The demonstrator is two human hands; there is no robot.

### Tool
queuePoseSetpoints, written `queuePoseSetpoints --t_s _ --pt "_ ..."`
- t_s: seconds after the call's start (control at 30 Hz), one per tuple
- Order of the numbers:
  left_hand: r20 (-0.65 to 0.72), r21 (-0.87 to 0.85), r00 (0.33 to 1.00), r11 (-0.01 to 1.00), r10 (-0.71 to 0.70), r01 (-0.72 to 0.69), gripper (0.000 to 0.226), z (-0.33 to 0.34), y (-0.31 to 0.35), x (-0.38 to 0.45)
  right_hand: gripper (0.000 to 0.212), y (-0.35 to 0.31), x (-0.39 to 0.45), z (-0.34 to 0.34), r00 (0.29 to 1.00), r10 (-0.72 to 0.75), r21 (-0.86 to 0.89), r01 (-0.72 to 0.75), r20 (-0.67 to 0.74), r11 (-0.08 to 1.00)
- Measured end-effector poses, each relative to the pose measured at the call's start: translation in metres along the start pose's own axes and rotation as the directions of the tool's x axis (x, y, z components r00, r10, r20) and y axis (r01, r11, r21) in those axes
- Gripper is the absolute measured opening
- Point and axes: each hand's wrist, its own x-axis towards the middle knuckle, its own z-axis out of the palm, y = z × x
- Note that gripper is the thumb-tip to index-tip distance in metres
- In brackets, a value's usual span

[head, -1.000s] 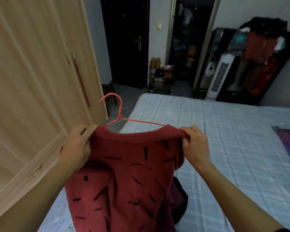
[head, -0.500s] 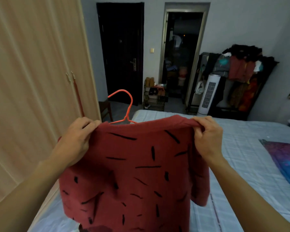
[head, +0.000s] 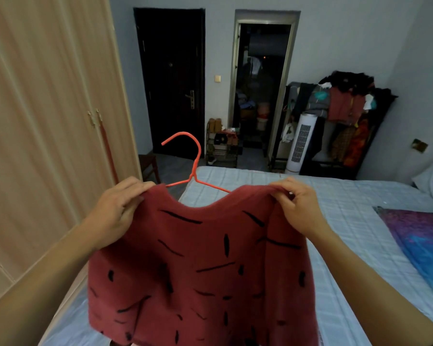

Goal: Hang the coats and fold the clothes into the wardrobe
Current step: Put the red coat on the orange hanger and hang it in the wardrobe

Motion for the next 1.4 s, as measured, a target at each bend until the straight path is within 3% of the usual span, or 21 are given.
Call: queuePoseSetpoints --t_s 0.1,0.2,0.4,0.5,0.6,0.73,0.93,1.2,1.3,1.4 --pt "0.037 -0.019 0.999 1.000 0.018 -0.017 0.031 0.002 0.003 0.001 0.014 -0.003 0.002 -0.002 0.990 0.030 0.062 -0.039 0.140 0.997" --pt "0.077 -0.058 0.996 0.998 0.044 -0.039 0.032 0.006 0.008 0.002 0.015 -0.005 0.005 -0.003 0.982 -0.021 0.031 0.015 0.190 0.999" --pt "0.136 -0.071 0.989 0.996 0.056 -0.047 0.034 0.006 0.007 -0.002 0.015 0.000 0.012 -0.016 0.997 -0.072 -0.006 0.072 -0.023 0.997" --pt "0.121 -0.083 0.991 0.996 0.049 -0.039 0.033 0.004 0.006 -0.003 0.015 0.005 0.017 -0.022 0.995 -0.101 -0.077 0.100 -0.019 0.992" --pt "0.080 -0.095 0.996 0.995 0.031 -0.023 0.033 0.007 0.010 -0.001 0.015 0.010 0.018 -0.017 0.996 -0.082 -0.094 0.085 0.035 0.992" --pt "0.065 -0.131 0.998 0.991 -0.025 0.033 0.033 0.014 0.016 0.002 0.019 0.005 0.011 -0.007 0.986 0.007 0.013 -0.009 0.168 1.000" --pt "0.055 -0.197 0.986 0.966 -0.158 0.166 0.035 0.030 0.022 -0.002 0.019 0.009 -0.001 0.002 0.892 0.105 -0.040 -0.097 0.439 0.994" --pt "0.098 -0.193 0.954 0.935 -0.284 0.298 0.036 0.046 0.018 -0.021 0.018 0.016 -0.042 0.003 0.872 0.076 -0.005 -0.084 0.484 0.996" --pt "0.092 -0.200 0.955 0.934 -0.283 0.296 0.035 0.048 0.022 -0.021 0.011 0.026 -0.045 0.002 0.906 0.048 -0.052 -0.028 0.421 0.998" --pt "0.109 -0.177 0.965 0.950 -0.239 0.256 0.034 0.050 0.027 -0.019 0.021 0.028 -0.046 0.001 0.943 -0.015 -0.043 0.031 0.333 0.999"
